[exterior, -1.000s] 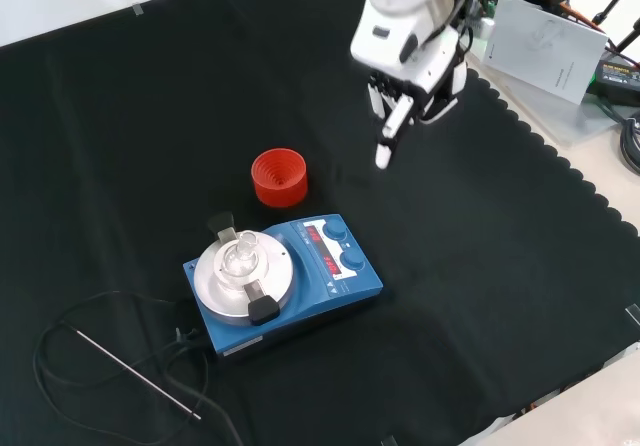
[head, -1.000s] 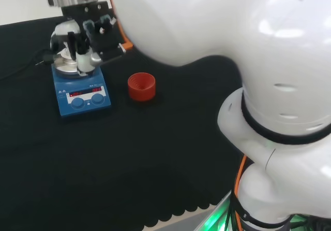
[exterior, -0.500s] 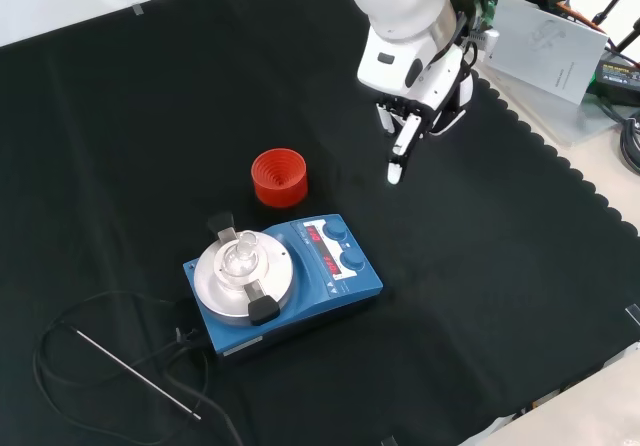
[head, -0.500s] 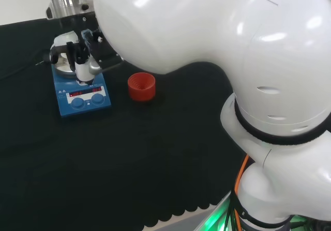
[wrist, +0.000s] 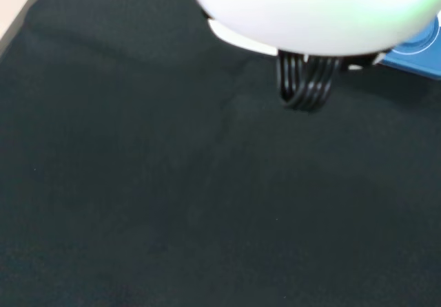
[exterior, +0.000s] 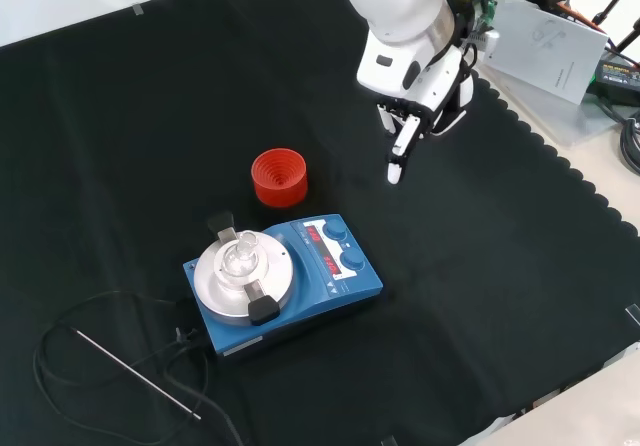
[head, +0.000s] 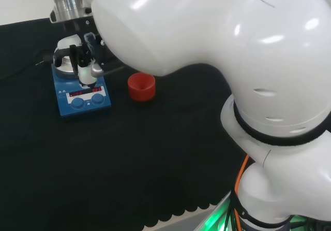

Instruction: Turn on the heater.

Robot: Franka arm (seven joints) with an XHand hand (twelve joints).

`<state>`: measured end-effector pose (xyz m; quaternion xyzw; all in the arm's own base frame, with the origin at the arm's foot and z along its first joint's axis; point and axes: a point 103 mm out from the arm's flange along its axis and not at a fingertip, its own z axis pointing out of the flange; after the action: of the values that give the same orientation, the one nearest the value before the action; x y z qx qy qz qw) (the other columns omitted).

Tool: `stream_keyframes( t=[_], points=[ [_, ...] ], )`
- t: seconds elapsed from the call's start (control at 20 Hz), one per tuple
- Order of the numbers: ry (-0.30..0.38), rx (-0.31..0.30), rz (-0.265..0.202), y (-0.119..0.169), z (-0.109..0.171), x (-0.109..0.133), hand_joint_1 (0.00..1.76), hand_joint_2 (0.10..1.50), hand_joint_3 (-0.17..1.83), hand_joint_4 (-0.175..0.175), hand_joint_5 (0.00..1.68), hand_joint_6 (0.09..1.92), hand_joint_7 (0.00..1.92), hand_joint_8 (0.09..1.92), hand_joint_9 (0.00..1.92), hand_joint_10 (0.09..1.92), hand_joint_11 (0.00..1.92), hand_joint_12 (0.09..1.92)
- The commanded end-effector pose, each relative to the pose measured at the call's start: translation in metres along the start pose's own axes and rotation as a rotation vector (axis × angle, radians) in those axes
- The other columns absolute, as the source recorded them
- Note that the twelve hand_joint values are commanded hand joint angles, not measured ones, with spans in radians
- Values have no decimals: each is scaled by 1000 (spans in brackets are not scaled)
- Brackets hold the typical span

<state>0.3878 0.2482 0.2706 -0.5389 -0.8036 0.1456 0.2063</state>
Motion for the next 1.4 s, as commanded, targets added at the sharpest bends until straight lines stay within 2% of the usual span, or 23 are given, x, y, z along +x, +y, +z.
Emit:
stream_keyframes(
  t=[0.05, 0.65, 1.4],
  points=[
    [5, 17, 6, 6, 13, 5, 1544, 496, 1271, -61, 242, 390, 1551, 1478, 1618, 1354, 1225, 1265],
    [3, 2, 5, 22, 17, 14, 1543, 494, 1276, -61, 243, 388, 1552, 1479, 1619, 1356, 1226, 1268],
    [65, -46, 88, 33, 27, -7, 1542, 492, 1280, -61, 245, 388, 1554, 1480, 1622, 1358, 1226, 1272]
  ],
)
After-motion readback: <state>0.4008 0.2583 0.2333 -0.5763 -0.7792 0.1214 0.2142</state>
